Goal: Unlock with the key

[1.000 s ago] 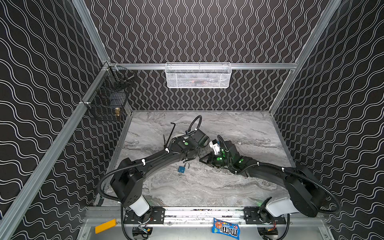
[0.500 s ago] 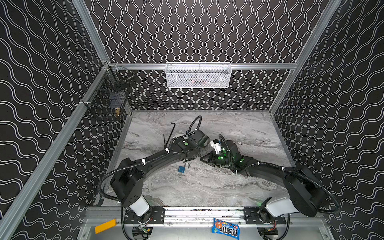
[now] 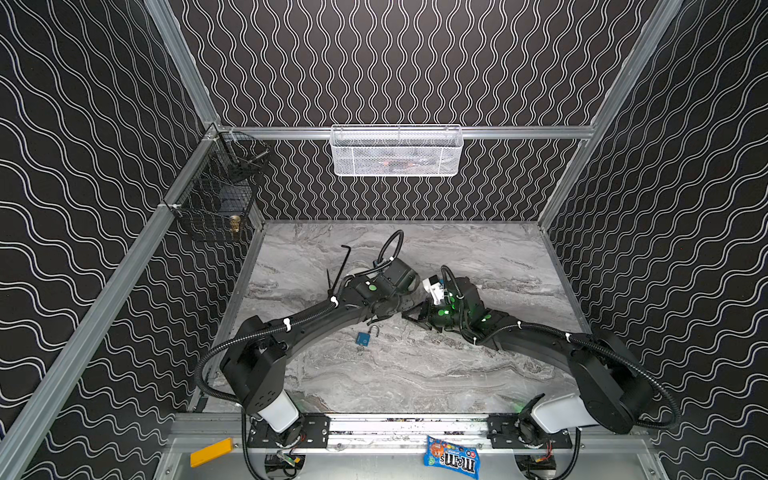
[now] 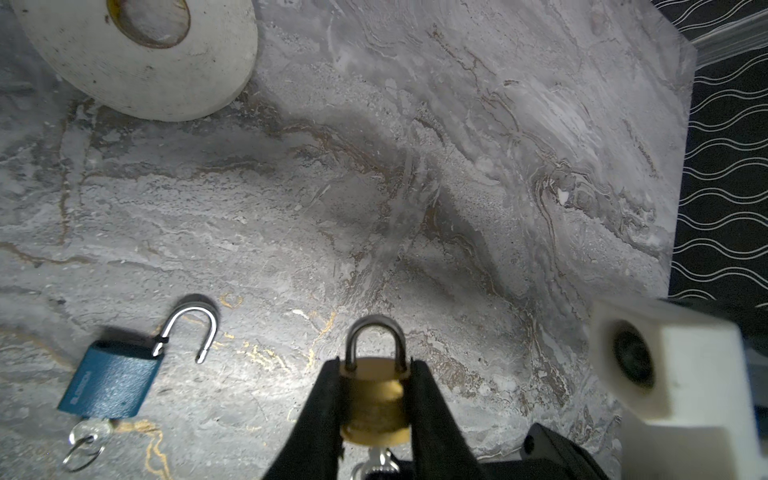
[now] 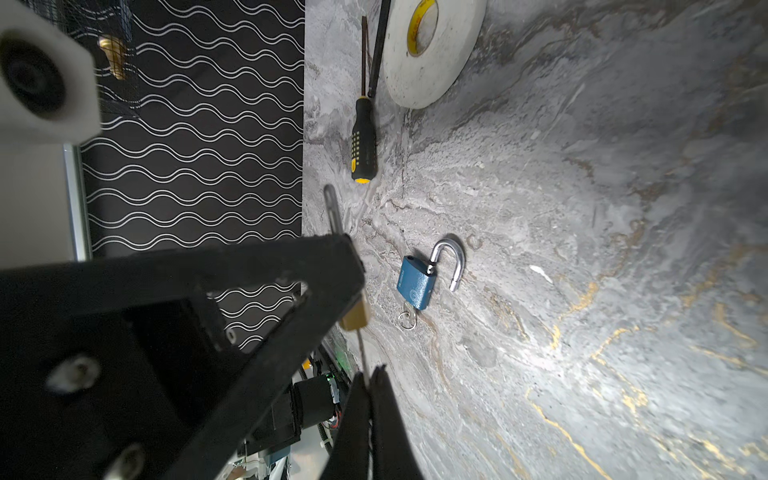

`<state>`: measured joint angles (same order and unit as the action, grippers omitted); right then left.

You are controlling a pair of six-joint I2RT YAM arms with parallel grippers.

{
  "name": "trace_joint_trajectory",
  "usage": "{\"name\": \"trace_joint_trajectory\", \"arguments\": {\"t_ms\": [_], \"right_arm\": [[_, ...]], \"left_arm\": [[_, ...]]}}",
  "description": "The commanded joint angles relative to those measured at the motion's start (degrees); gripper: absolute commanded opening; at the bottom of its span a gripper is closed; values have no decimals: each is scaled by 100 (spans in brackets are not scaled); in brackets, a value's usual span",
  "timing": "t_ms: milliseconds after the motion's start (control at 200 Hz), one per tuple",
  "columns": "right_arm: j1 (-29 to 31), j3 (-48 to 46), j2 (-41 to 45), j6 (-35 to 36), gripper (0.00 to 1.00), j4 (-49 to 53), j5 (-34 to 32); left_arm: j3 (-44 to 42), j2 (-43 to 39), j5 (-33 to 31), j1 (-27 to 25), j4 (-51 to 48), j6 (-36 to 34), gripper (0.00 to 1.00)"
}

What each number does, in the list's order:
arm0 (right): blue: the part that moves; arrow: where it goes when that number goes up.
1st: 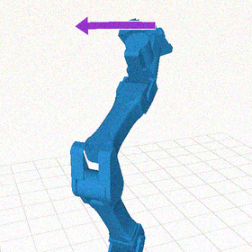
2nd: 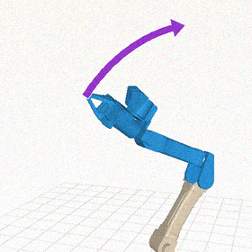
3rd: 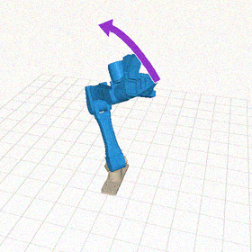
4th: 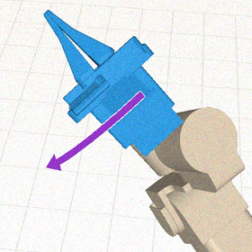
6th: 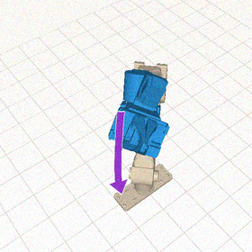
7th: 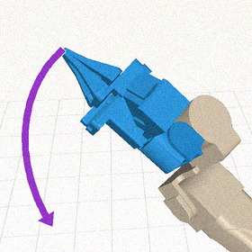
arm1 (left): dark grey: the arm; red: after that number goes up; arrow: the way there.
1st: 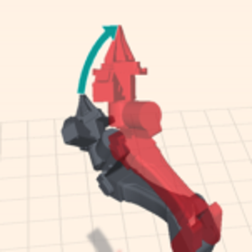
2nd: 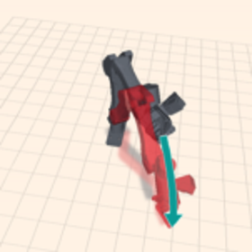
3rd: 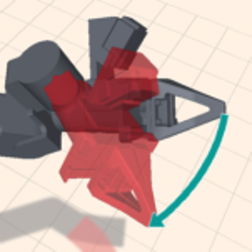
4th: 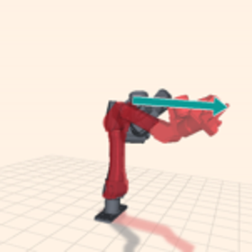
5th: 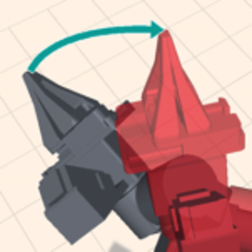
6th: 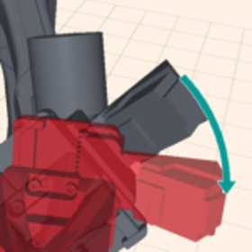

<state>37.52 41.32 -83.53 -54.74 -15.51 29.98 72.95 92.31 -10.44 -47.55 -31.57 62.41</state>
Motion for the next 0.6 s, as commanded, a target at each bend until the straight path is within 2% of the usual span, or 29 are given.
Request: {"name": "trace_joint_trajectory", "arguments": {"t_ms": [0,255,440,596], "right_arm": [[-17,138,75,148,0,-27,-115],[-40,305,155,240,0,79,-167],[-185,275,154,62,0,-223,-3],[-259,322,182,112,0,-191,45]], "left_arm": [[-70,-124,58,-13,-151,37,0],[-1,-117,285,-179,-213,12,0],[33,-133,294,-305,-372,-58,0],[-114,-250,607,-316,-154,-1,0]]}}
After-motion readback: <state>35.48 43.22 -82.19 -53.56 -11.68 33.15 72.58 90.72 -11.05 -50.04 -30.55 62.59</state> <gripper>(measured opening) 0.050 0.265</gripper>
